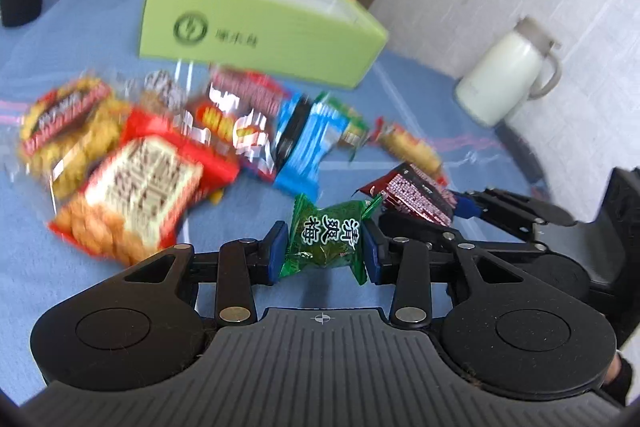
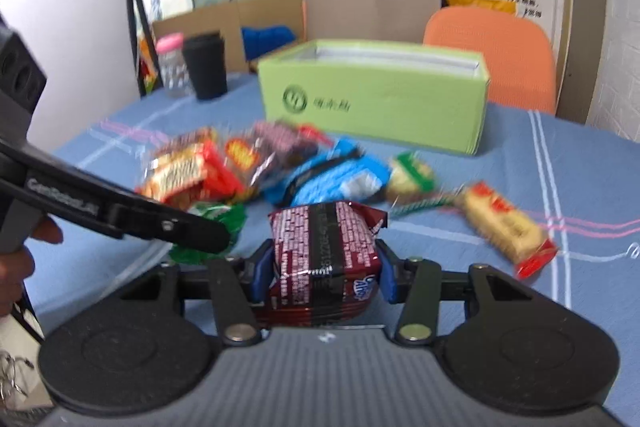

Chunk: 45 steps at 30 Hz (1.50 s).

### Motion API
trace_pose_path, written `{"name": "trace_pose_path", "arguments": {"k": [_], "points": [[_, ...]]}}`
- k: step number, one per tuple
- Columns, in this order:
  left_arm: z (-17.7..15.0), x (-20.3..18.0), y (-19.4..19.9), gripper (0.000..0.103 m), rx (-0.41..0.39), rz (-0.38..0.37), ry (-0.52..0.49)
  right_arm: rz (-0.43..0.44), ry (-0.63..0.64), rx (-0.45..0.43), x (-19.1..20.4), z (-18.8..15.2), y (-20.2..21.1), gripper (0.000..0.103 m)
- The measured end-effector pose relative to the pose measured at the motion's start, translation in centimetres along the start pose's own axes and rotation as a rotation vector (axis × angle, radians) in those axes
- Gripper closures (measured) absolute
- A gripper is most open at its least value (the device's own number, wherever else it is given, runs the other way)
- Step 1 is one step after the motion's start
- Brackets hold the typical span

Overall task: Organize snacks
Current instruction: 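Carry both packets into the green box and open both tools, then grasp the dark red date bag with the left tool and lift it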

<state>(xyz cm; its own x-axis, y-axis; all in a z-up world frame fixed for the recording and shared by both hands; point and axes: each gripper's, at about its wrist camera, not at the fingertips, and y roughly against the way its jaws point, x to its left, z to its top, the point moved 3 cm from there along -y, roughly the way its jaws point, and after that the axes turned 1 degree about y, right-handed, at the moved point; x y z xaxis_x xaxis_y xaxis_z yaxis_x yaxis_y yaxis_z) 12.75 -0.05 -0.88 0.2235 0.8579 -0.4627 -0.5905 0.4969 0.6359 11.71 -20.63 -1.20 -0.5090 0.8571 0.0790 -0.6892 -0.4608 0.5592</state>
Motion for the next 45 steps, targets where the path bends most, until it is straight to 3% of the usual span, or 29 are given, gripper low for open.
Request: {"name": "trace_pose_path", "arguments": {"k": [3,8,11,15,21,25,26,28,30,32,38,45], "points": [[3.0,0.3,1.1,0.085,-0.055,-0.012,-0.008,-0.014,-0.001,-0.053,-1.2,2.5,-0.1,0.052],[10.5,1.7,1.1,0.084,-0.171,0.077,-0.034,-0.038,0.01,-0.154,-3.5,8.7,-2.2,0.052],[15.0,3.3,0.1,0.084,-0.208,0.091,-0.01,-0.054,0.01,-0.198,-5.0,12.7,-4.8,0.052],[19.4,4.8,-2.4,0.084,-0.214,0.119,0.027,-0.088,-0.002,-0.212,-7.2,16.2,-8.9,0.052],[22.3,6.3,-7.5,0.084,-0.171,0.164,0.034,-0.147,-0.011,-0.153,-10.6,17.9,-14.5,0.047],[22.4,7.1,-9.8,0.077,-0.145,0.181,0.024,-0.185,-0.019,-0.143,-12.1,17.8,-16.6,0.032],[22.3,7.2,-9.9,0.074,-0.143,0.189,0.024,-0.191,-0.025,-0.138,-12.3,17.9,-16.8,0.032],[21.9,7.2,-9.2,0.07,-0.157,0.183,0.018,-0.19,-0.027,-0.162,-12.2,18.0,-15.9,0.031],[21.4,7.0,-8.0,0.062,-0.182,0.177,0.008,-0.183,-0.021,-0.205,-11.7,17.9,-14.0,0.024],[20.6,6.5,-6.6,0.058,-0.212,0.179,-0.013,-0.189,-0.006,-0.231,-11.2,17.4,-11.9,0.002],[16.6,4.8,-3.5,0.052,-0.212,0.143,-0.043,-0.185,-0.022,-0.232,-10.3,13.5,-6.9,0.003],[10.2,3.0,-3.0,0.047,-0.135,0.161,-0.102,-0.188,-0.114,-0.12,-10.4,5.9,-4.1,0.003]]}}
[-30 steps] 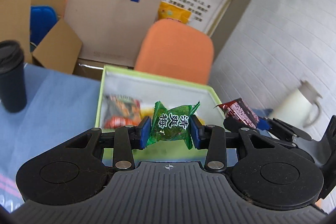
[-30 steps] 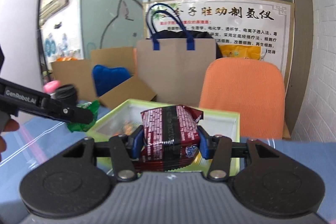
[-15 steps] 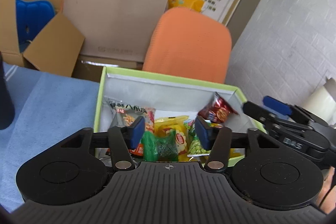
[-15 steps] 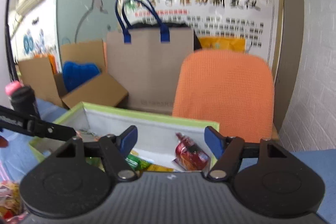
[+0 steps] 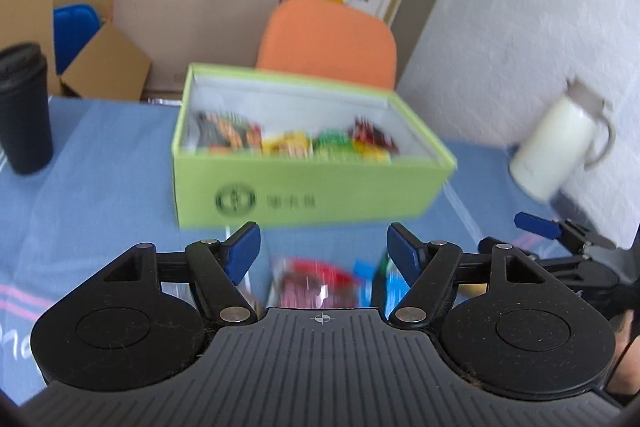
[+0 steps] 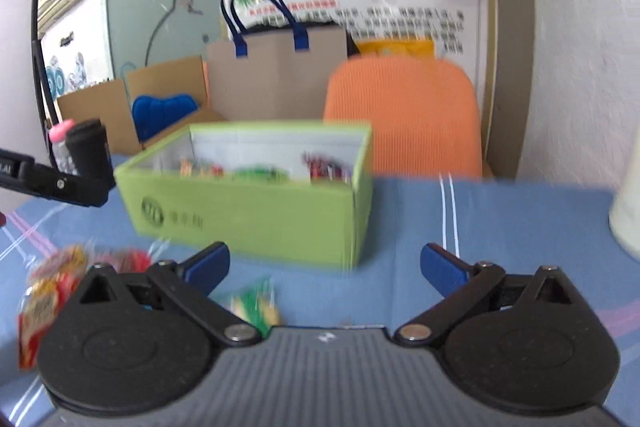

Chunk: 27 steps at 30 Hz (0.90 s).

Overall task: Organize snacks
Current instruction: 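Grasp the dark red date bag with the left tool and lift it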

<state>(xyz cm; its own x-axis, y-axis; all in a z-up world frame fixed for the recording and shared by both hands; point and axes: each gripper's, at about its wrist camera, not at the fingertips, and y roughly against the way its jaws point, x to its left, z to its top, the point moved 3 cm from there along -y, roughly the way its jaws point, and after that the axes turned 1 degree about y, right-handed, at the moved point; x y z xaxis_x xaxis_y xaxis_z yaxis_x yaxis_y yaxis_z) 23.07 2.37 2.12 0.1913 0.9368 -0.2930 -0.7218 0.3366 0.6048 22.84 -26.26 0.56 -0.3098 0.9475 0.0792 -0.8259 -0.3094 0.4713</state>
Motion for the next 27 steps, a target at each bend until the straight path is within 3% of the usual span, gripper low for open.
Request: {"name": "trace_pose_path", "arguments": {"k": [6,11,18,27], "points": [[-3.2,-0.9,-1.0,0.047,0.072,0.075,-0.068,0.015,-0.016,0.031,0.4,-3.5,2.8,0.002],[-3.8,-1.4,-2.8,0.043,0.109,0.128,-0.128,-0.001,-0.018,0.036,-0.4,-4.1,3.7,0.002],[-3.8,-1.2,-4.2,0.043,0.13,0.15,-0.134,0.018,-0.064,0.041,-1.4,-5.0,4.2,0.001],[-4.2,-1.9,-4.0,0.058,0.127,0.155,-0.126,0.031,-0.082,0.068,-1.1,-5.9,3.8,0.001]]}}
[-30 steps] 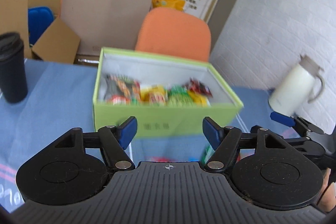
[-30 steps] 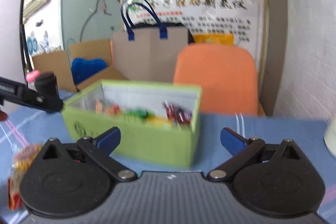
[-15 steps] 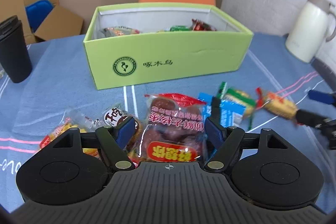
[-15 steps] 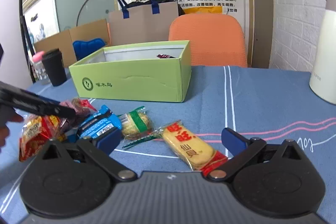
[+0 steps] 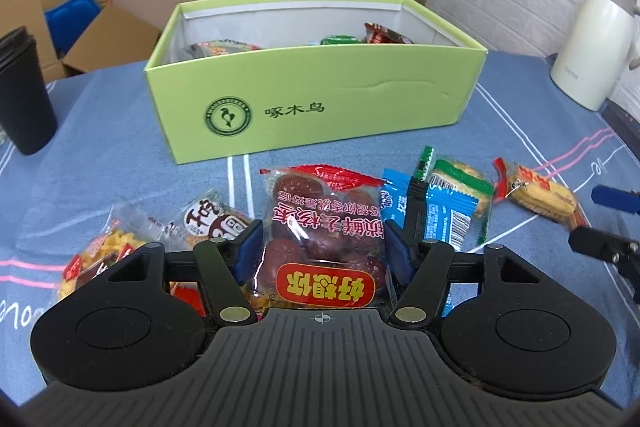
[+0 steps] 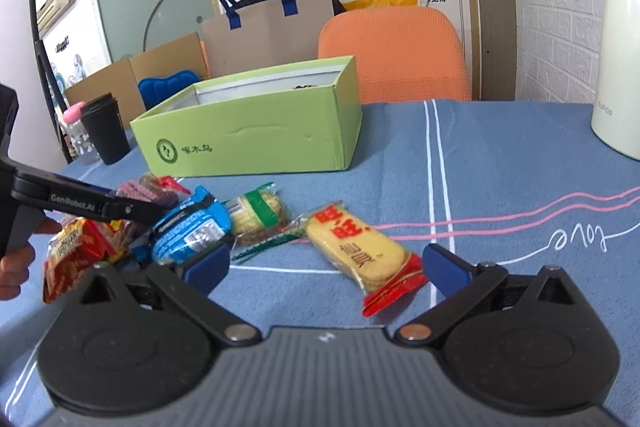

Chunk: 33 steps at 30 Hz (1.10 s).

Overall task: Organize snacks
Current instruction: 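Grasp the dark red date bag with the left tool and lift it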

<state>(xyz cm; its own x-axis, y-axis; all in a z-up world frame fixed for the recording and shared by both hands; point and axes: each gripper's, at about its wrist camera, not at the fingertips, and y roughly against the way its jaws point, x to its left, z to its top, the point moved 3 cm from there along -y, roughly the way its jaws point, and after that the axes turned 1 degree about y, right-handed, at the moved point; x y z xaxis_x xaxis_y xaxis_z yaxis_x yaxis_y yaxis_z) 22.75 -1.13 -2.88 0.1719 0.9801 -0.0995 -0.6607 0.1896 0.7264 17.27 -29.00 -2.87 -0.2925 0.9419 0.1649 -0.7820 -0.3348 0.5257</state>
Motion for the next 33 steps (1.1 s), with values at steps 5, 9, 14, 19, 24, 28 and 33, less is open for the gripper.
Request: {"name": "trace_pose_path", "arguments": {"k": [5,9,14,19,24,28,33], "points": [[-0.5,0.2,2.6,0.06,-0.014,-0.091,0.103,0.018,-0.027,-0.007,0.5,-0.5,0.8,0.001],[-1.9,-1.1,5.3,0.06,-0.022,-0.177,0.164,0.048,-0.037,-0.009,1.5,-1.0,1.4,0.001],[-5.4,-3.3,6.2,0.059,0.027,-0.189,0.221,0.061,-0.025,0.01,2.8,-2.2,2.3,0.001],[-8.0,-5.6,5.3,0.058,0.072,-0.15,0.22,0.073,-0.041,0.009,3.2,-3.5,4.2,0.001],[-7.8,-4.8,7.0,0.04,0.028,-0.166,0.23,0.077,-0.055,0.026,3.8,-5.4,6.6,0.001],[-7.4,-3.2,8.0,0.039,0.01,-0.133,0.22,0.197,-0.071,0.046,6.7,-6.7,7.2,0.001],[-7.6,-2.8,6.5,0.054,0.12,-0.241,0.246,0.26,0.034,0.073,12.1,-7.6,5.3,0.001]]}}
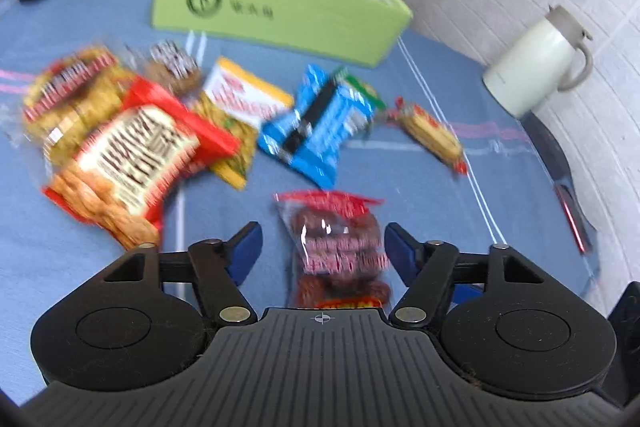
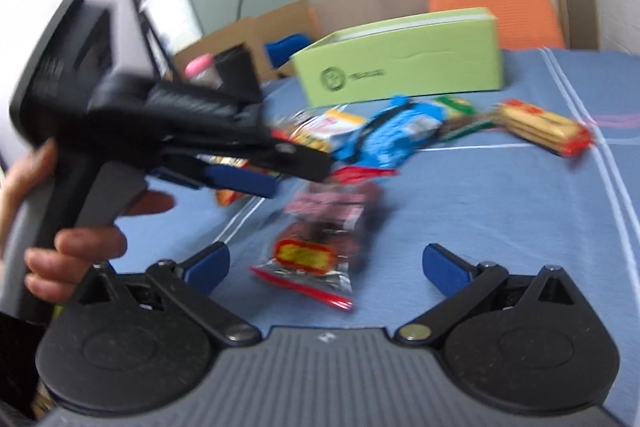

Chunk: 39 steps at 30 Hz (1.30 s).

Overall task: Organize snacks
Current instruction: 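Grasp the dark red date bag with the left tool and lift it, then lower the date bag into the green box and open the left tool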

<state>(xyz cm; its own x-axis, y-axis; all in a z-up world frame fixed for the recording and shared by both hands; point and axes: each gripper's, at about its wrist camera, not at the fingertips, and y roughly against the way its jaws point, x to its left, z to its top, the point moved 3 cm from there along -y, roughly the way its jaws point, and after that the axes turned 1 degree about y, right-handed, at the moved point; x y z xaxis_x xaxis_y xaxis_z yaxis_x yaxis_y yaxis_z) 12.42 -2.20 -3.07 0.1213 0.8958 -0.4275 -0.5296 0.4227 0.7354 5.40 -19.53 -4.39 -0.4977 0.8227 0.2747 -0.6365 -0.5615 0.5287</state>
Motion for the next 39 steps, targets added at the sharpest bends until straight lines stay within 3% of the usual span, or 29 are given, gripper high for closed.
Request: {"name": "trace_pose_path", "arguments": {"k": [6,11,12,14,15,18,21,25,30,34,39], "points": [[-0.3,-0.3,-1.5,0.058,0.066,-0.022,-0.056,-0.05,0.094,0.015,2.0,0.3,-2.2,0.001],[-0.3,-0.5,-1.6,0.059,0.063,-0.033,-0.082,-0.066,0.127,0.038,2.5,0.1,-3.3,0.002],[-0.4,-0.5,-1.6,0.068,0.06,-0.041,-0.085,-0.076,0.144,0.033,2.8,-0.2,-3.4,0.003],[-0.6,-0.3,-1.5,0.077,0.071,-0.086,-0.056,-0.106,0.198,0.022,3.3,-0.4,-3.6,0.019],[-0.7,-0.3,-1.3,0.079,0.062,-0.083,-0.06,-0.134,0.225,0.024,3.6,-0.4,-3.6,0.019],[-0.7,-0.8,-0.4,0.084,0.033,-0.068,-0.091,-0.11,0.198,0.015,3.2,0.0,-3.1,0.023],[0.6,-1.3,0.5,0.084,0.008,-0.098,-0.082,-0.106,0.19,-0.008,3.0,1.1,-2.2,0.023],[5.3,-3.0,1.8,0.084,-0.095,-0.118,-0.125,-0.115,0.225,-0.08,2.3,5.6,-1.8,0.023],[14.5,-4.3,1.8,0.084,-0.211,-0.091,-0.169,-0.117,0.268,-0.168,0.2,14.2,-4.2,0.023],[21.1,-3.5,-0.1,0.085,-0.241,-0.032,-0.151,-0.099,0.265,-0.184,-1.9,20.0,-8.6,0.023],[26.3,-0.4,-4.1,0.088,-0.216,0.013,-0.095,-0.093,0.242,-0.128,-4.2,24.4,-15.1,0.023]]}}
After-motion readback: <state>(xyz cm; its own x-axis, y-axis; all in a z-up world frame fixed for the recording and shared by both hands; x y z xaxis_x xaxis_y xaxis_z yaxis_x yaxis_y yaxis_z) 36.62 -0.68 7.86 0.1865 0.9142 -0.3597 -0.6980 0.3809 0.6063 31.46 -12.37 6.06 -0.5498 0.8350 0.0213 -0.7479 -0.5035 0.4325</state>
